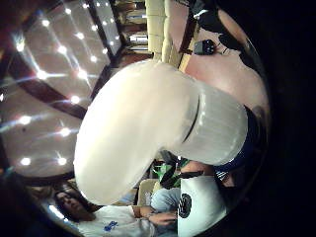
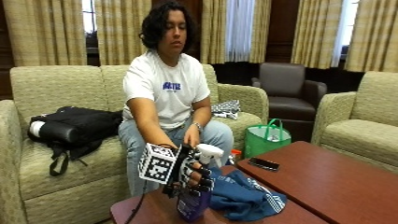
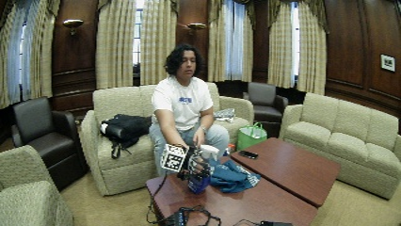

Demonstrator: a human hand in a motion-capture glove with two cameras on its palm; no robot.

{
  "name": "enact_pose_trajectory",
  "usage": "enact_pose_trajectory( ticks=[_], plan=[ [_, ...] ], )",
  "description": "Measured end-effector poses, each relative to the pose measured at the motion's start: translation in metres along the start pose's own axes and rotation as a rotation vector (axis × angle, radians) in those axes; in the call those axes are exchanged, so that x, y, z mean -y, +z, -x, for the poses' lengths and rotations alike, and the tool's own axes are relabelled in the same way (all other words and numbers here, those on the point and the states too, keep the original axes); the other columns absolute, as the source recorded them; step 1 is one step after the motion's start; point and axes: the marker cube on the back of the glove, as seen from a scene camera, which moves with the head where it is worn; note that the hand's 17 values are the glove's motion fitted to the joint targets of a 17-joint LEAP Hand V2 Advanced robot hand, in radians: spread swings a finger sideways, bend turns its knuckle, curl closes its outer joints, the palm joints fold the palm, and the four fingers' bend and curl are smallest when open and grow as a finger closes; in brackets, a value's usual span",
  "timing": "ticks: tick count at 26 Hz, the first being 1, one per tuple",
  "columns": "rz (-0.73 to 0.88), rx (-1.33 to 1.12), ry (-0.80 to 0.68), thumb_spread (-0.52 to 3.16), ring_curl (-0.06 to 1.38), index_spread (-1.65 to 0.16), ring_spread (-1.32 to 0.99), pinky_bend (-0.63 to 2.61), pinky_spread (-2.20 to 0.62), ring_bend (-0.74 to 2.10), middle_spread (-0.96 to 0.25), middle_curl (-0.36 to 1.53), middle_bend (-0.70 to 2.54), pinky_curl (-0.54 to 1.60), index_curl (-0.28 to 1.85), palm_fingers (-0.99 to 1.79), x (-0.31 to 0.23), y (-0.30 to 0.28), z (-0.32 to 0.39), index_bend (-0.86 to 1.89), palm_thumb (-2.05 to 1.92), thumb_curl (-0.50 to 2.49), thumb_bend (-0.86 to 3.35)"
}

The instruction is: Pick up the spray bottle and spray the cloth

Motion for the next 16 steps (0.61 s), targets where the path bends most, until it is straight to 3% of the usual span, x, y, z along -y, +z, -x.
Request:
enact_pose_trajectory(
  ticks=[10, 16],
  plan=[
    [-0.002, 0.001, 0.021, 0.95, 0.36, -0.38, -0.15, 0.17, 0.08, 0.51, -0.17, 0.39, 0.23, 0.33, 0.23, 0.76, 0.0019, -0.0004, 0.0044, 0.13, 0.69, 0.34, -0.02],
    [0.013, 0.020, -0.005, 0.96, 0.36, -0.35, -0.16, 0.12, 0.04, 0.50, -0.20, 0.43, 0.38, 0.29, 0.27, 0.98, -0.0003, 0.0002, 0.0051, 0.16, 0.82, 0.38, 0.02]
  ],
)
